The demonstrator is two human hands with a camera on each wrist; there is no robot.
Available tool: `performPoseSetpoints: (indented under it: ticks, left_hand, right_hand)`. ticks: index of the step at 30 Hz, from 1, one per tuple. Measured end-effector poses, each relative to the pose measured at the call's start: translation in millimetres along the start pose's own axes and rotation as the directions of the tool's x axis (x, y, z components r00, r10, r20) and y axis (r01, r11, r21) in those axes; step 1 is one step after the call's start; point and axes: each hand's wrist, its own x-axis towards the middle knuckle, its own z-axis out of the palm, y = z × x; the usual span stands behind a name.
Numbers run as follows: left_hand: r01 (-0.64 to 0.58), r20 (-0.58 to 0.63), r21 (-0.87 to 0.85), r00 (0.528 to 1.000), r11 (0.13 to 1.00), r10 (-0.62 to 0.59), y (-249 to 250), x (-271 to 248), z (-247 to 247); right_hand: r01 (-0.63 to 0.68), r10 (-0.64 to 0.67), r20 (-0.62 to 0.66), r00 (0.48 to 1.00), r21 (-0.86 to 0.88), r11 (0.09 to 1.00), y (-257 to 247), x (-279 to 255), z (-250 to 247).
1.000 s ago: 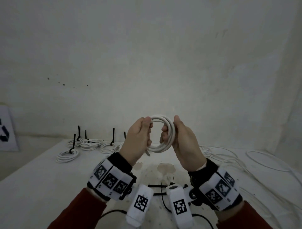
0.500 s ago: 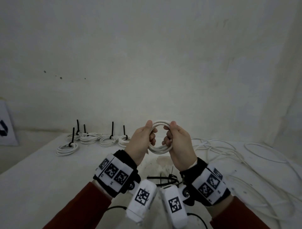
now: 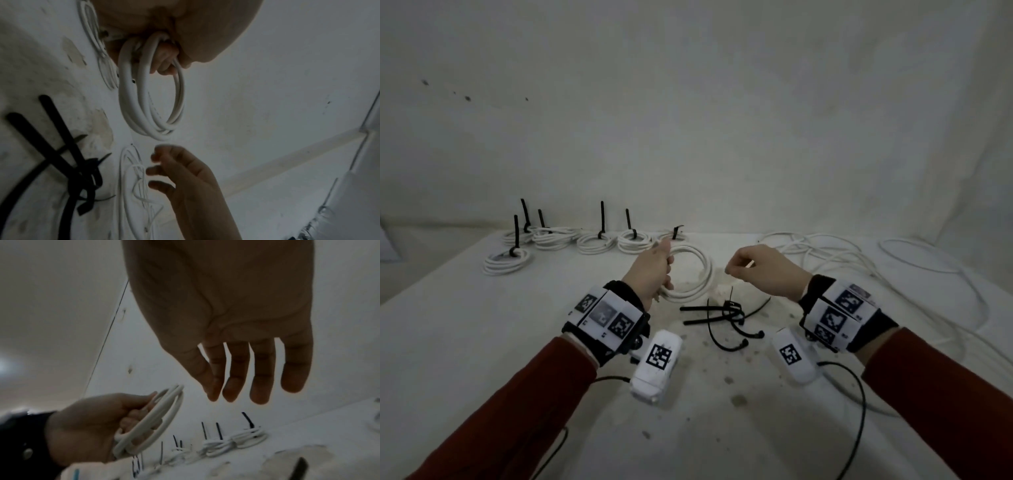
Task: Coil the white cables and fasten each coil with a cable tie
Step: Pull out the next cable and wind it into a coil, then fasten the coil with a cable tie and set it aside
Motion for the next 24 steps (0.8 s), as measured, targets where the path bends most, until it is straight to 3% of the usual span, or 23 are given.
performPoseSetpoints:
  ticks: [4, 10, 14, 21, 24]
  left_hand:
    - [0.047, -0.066, -0.074, 0.996, 0.996, -0.052, -5, 6, -6]
    - [0.080, -0.126, -0.129, 0.987, 0.988, -0.096, -6, 14, -14]
    - [0.059, -0.145, -0.107, 0.987, 0.993, -0.074, -7, 18, -14]
    - [-0.102, -0.161, -0.043, 0.983, 0.994, 0.094, -2, 16, -23]
    - [-0.149, -0.165, 0.066, 0.974, 0.987, 0.158, 0, 16, -28]
  right_hand:
    - [0.037, 0.015, 0.165, 0.986, -0.304, 0.952, 13, -6, -3]
    - [0.186, 0.024, 0.432, 0.902, -0.438, 0.880, 8, -23, 15]
    - [0.286, -0.004, 0.500, 0.866, -0.488, 0.825, 7, -26, 28]
    - [0.309, -0.062, 0.537, 0.841, -0.383, 0.871, -2, -33, -4]
    - [0.270, -0.116, 0.610, 0.784, -0.168, 0.948, -18, -44, -36]
